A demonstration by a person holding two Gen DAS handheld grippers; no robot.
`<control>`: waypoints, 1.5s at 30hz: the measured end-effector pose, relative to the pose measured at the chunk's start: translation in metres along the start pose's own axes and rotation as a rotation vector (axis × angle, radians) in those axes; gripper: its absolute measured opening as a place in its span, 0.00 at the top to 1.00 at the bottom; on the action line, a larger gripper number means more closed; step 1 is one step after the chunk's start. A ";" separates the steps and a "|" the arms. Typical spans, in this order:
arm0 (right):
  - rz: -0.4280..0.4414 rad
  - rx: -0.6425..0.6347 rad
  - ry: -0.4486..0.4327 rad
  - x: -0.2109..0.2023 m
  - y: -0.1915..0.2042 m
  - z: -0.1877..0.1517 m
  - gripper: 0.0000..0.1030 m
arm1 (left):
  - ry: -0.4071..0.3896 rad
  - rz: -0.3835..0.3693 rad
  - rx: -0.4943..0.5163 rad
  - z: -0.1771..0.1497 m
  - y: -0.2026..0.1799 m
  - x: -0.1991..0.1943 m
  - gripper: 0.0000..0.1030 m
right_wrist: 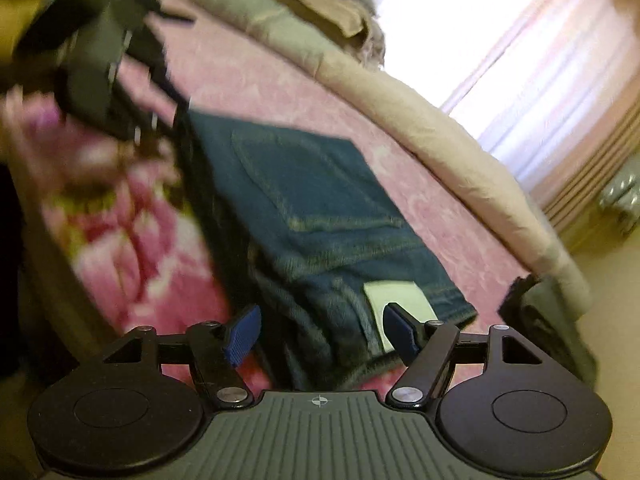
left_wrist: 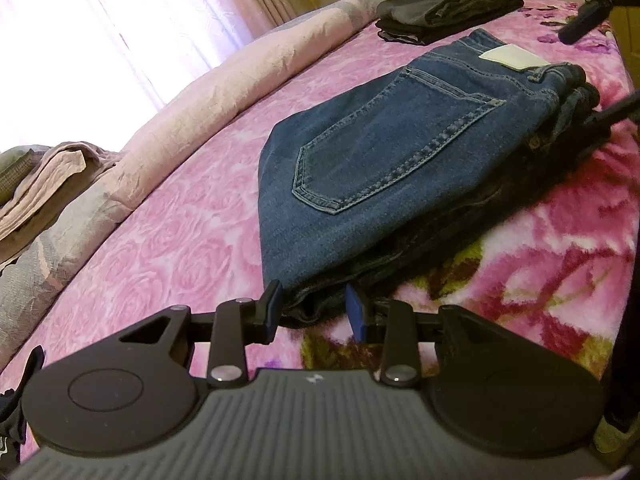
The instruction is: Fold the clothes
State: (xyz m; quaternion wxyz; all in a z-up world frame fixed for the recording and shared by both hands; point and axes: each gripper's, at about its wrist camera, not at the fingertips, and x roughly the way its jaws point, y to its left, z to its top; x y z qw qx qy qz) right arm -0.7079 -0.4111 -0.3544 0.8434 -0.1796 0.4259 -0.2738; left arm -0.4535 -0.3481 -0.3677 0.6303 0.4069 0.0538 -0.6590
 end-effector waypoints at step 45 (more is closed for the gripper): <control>-0.048 -0.102 -0.018 0.030 0.013 -0.009 0.31 | -0.066 -0.021 0.143 0.031 -0.024 -0.004 0.66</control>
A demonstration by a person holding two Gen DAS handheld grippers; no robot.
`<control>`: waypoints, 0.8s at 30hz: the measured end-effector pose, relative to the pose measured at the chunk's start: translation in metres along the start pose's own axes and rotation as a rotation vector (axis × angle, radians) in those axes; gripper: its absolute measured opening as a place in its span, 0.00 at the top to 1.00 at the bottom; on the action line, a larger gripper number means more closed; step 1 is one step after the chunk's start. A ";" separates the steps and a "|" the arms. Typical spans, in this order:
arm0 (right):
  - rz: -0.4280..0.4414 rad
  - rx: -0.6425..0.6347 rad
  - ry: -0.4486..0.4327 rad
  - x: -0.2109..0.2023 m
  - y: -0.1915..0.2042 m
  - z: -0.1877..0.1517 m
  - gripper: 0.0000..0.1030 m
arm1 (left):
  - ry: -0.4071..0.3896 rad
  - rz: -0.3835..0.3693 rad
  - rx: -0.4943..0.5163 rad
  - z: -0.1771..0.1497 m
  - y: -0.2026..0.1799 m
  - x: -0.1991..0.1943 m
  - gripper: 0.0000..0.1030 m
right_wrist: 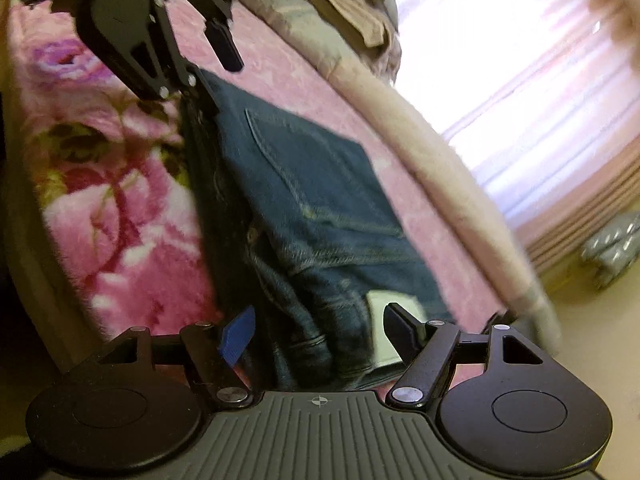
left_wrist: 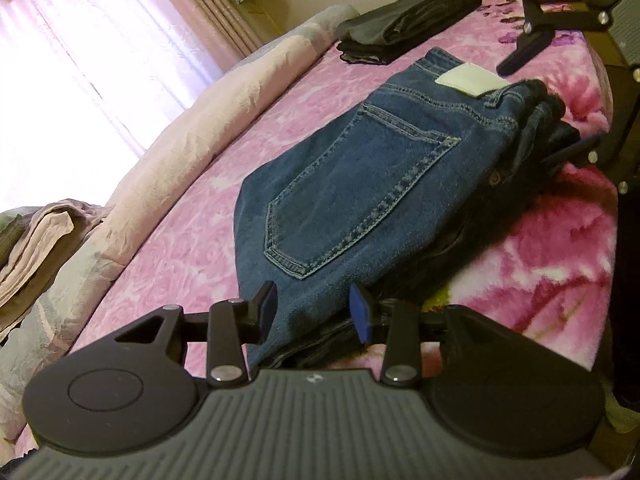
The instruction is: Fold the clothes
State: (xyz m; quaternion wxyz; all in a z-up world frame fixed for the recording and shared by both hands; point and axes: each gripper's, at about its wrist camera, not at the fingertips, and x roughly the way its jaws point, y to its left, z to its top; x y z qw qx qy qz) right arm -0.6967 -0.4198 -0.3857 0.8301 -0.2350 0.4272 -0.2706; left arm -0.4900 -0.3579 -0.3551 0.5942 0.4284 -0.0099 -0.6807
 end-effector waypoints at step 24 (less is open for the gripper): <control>-0.009 0.118 -0.026 -0.028 -0.018 -0.025 0.31 | -0.046 0.046 0.145 -0.005 -0.013 -0.016 0.53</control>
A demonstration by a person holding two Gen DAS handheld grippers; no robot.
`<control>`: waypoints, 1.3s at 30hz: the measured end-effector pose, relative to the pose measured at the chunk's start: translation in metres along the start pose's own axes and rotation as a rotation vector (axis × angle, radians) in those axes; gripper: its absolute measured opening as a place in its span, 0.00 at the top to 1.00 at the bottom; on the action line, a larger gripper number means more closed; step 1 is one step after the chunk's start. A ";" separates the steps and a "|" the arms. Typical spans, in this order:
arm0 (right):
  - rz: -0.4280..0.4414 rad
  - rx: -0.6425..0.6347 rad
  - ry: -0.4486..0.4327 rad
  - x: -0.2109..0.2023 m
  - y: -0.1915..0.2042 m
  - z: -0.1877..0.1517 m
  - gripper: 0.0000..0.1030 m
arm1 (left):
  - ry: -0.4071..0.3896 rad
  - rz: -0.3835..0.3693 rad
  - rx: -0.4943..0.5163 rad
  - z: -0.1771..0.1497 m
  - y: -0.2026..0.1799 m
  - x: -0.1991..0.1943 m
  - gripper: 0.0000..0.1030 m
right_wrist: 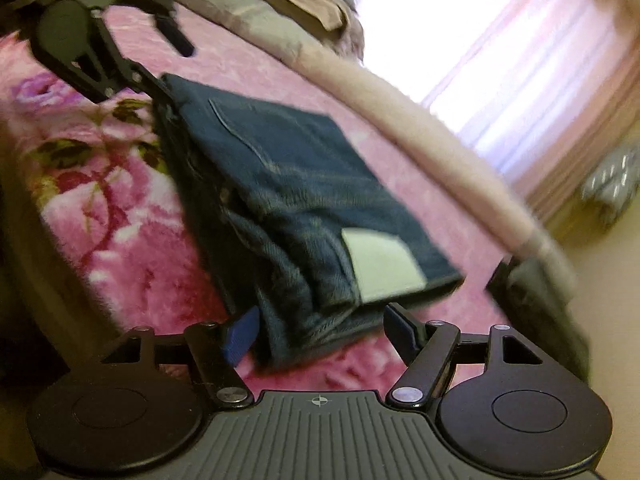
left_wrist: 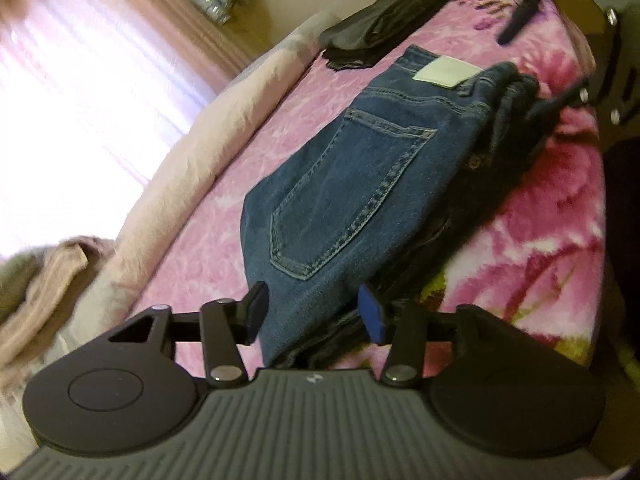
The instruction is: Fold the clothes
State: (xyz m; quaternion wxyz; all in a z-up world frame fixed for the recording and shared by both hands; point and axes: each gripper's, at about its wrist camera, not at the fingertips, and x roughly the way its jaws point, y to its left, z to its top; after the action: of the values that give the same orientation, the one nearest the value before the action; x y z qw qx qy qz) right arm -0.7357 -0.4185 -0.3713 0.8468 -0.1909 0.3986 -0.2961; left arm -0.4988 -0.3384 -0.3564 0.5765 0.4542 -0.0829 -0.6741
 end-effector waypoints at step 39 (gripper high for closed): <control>0.434 1.365 -0.078 0.000 -0.112 -0.068 0.05 | -0.152 -0.272 0.043 0.079 -0.048 0.001 0.48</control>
State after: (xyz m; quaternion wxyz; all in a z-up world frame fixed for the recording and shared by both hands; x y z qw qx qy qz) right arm -0.8286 -0.5085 -0.3505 0.8307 0.4546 0.1228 -0.2971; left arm -0.5883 -0.3562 -0.3425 0.4622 0.4209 -0.0784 -0.7766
